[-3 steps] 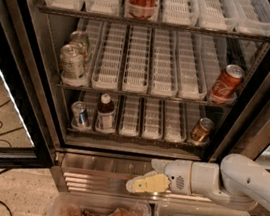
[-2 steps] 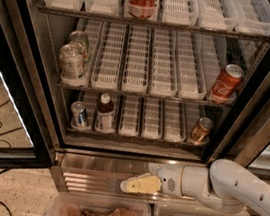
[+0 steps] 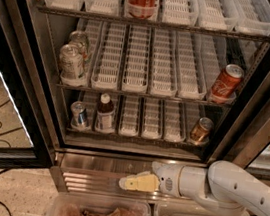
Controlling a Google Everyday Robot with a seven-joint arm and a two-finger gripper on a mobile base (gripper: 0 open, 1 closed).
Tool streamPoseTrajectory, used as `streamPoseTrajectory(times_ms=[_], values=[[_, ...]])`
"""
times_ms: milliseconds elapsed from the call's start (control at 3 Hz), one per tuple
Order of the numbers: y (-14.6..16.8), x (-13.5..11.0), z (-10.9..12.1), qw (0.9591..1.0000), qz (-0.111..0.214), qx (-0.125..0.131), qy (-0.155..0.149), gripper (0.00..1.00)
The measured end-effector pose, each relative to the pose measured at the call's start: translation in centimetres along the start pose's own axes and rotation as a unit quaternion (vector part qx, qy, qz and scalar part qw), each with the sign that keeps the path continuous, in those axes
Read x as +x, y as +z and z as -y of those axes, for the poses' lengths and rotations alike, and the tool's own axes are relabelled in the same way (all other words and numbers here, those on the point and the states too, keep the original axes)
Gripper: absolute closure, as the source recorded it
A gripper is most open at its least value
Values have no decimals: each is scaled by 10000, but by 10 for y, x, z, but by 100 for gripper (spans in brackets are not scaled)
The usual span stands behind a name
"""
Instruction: Pick orange can from bottom shelf of fridge
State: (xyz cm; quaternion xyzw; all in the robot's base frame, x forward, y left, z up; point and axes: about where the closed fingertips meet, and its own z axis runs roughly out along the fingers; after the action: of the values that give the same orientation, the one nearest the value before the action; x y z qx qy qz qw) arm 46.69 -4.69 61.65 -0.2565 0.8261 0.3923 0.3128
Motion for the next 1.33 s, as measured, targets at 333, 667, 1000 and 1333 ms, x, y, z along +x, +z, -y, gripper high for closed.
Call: streamPoseTrajectory(times_ms=[333, 667, 1000, 1333], values=[[22, 6, -36, 9981, 227, 540, 184, 0], [22, 6, -36, 9981, 227, 540, 184, 0], [23, 4, -32, 9953, 396, 835, 272, 0], [34, 60, -43, 9863, 594, 1038, 1135, 0]])
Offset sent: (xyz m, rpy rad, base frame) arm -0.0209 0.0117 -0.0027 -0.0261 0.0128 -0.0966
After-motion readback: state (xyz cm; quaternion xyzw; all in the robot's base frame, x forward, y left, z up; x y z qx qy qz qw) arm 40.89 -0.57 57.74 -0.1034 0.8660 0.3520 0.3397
